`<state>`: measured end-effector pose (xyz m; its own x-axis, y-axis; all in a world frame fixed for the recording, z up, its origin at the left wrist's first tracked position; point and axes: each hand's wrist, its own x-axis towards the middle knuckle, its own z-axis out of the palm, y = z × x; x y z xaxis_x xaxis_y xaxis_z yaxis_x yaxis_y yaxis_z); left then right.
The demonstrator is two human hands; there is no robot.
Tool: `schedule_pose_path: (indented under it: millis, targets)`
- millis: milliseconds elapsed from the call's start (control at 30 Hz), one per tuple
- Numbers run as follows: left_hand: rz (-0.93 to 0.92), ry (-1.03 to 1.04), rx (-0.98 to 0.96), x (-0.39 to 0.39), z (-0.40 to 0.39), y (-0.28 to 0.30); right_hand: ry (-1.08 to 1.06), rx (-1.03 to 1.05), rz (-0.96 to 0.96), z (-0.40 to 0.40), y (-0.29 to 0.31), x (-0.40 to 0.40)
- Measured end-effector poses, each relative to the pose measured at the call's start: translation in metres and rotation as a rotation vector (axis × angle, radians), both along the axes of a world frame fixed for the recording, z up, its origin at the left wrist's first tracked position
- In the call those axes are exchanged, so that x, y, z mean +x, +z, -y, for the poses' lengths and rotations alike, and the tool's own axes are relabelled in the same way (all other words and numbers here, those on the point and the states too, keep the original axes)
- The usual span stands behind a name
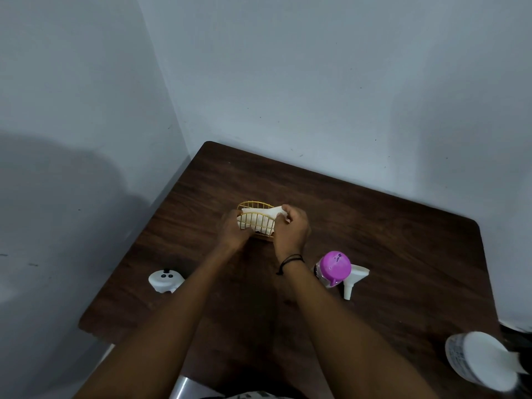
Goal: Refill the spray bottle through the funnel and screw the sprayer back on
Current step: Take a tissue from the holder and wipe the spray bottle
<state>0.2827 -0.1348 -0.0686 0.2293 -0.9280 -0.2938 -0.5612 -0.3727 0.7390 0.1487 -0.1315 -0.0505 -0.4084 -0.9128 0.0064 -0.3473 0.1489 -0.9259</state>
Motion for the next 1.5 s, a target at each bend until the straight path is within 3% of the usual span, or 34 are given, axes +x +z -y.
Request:
schedule_pose_path:
  millis: [600, 1000, 1267, 1367, 1500]
  targets:
    - [0.062, -0.138, -0.447, -0.005, -0.006, 0.016, 0.032, -0.275, 0.044, 0.020, 0.059, 0.013]
    - [0.081, -0.218, -0.614, -0.028, 0.002, 0.048, 0.046, -0.296, 0.154, 0.022, 0.109, -0.019]
    - [-0.024, -0.263, -0.674, -0.050, 0.005, 0.065, 0.008, -0.234, 0.273, 0.013, 0.138, -0.079]
    - [-0.120, -0.328, -0.627, -0.070, 0.005, 0.071, -0.001, -0.195, 0.396, 0.005, 0.143, -0.098]
    - [-0.075, -0.482, -0.554, -0.100, 0.004, 0.083, 0.012, -0.178, 0.477, -0.005, 0.151, -0.116]
